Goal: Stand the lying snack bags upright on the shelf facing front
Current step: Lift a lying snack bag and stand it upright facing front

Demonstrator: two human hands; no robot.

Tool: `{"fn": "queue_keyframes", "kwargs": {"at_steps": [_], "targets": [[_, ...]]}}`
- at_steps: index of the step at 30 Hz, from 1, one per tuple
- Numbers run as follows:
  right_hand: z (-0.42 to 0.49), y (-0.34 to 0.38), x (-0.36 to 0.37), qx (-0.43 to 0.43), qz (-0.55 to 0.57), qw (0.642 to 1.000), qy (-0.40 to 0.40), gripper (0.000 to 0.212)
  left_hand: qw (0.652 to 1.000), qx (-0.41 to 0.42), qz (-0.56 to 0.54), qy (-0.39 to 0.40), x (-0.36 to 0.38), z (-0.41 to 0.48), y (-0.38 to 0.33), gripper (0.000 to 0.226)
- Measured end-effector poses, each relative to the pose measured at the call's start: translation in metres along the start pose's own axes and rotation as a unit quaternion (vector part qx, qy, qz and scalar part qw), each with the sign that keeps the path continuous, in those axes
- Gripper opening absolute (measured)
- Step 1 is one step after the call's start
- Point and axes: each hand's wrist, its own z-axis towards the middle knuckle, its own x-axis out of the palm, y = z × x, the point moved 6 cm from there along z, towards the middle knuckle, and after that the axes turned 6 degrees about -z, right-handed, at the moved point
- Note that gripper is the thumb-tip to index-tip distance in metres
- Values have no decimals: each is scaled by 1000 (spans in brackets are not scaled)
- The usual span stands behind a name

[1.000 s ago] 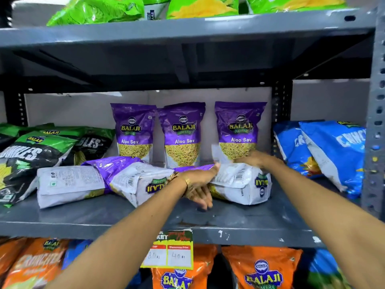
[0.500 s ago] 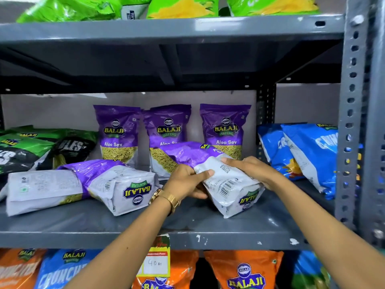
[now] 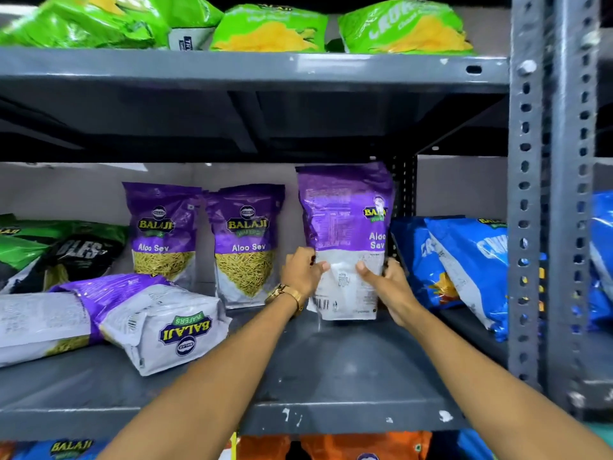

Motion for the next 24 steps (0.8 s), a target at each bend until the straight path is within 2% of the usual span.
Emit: {"fn": "queue_keyframes", "kwargs": {"at_steps": [3,6,9,11,13,16,18,20,22,24], "targets": [[4,-19,-1,19,-17,999,23,46,1000,-14,-27,3,16,0,19,26],[5,-26,-3,27,-44,998,36,49,994,-19,-108,-24,22,-3,32,21],[7,-32,3,74,-30,995,57,76,987,-32,-139,-70,18,-6,41,31],[5,-32,4,93,-24,993,64,72,984,-55,-132,-104,15,-11,49,39],[4,-30,3,95,-19,994,54,64,984,-58,-137,-94,16,-15,50,36],[5,-37,-7,120,-66,991,-15,88,987,-29,-145,-58,22,-22,40,34],[3,-40,-16,117,-79,988,-63,71,983,-38,-178,-29,26,-27,34,47],[2,-34,-18,61,-76,993,-70,44,977,-49,-207,27,31,-33,28,63],[-1,-26,-18,-6,-98,993,-65,33,974,-45,-201,92,39,-36,27,76],[-2,-19,-23,-51,-118,986,-103,24,974,-36,-176,136,45,-34,28,84]]}}
